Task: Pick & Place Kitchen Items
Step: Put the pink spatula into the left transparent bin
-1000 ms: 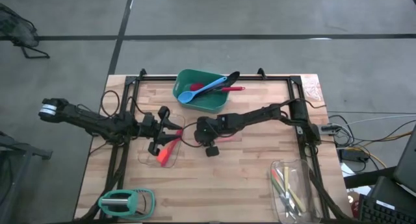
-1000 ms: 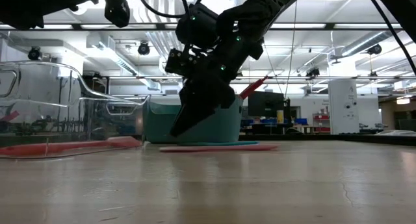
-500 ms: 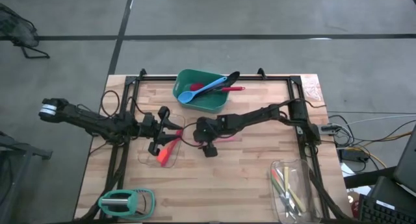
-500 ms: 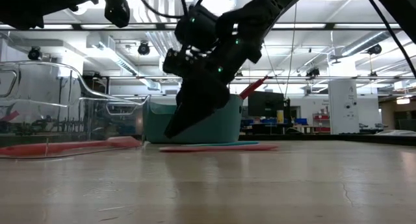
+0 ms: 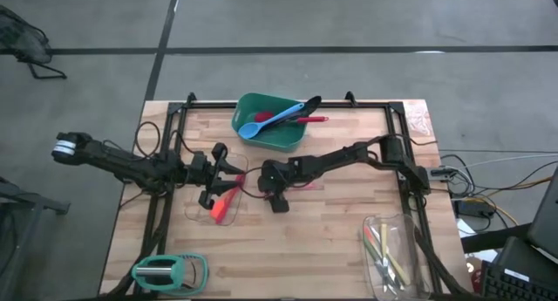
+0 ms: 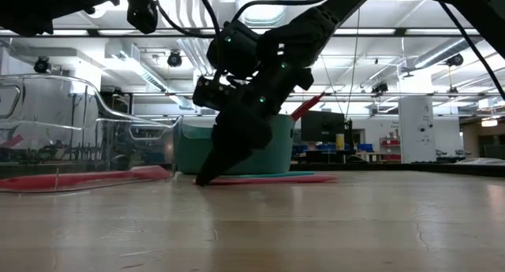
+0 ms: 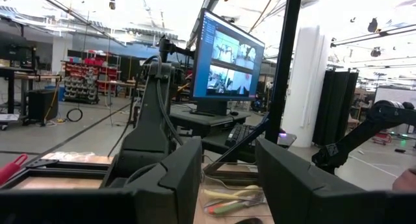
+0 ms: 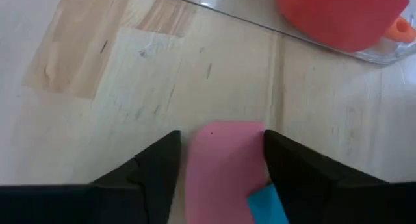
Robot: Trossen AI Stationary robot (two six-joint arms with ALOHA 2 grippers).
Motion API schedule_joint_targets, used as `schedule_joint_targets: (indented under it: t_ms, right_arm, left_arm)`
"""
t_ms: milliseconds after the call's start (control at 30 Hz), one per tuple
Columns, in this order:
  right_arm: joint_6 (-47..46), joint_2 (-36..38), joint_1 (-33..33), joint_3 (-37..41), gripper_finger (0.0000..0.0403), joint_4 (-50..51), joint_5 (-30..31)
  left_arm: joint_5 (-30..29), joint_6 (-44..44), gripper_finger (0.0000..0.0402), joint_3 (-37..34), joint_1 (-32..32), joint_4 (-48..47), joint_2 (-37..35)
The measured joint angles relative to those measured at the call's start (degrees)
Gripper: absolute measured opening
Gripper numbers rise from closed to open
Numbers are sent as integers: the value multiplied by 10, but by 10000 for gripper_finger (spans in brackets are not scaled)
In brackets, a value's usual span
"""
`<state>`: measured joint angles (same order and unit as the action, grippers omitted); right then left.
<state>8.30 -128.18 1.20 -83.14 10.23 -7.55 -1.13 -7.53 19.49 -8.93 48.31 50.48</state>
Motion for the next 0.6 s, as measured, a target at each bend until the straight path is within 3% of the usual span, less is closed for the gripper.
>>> schedule_joint_targets:
  t_ms: [367, 600]
  right_arm:
    - [24, 0, -2, 0, 44, 20, 17]
    - [22, 25, -19, -9, 31, 36, 11]
  left_arm:
    - [0, 0, 151, 0, 0, 0, 0]
    - [0, 0, 151, 0, 0, -1, 0]
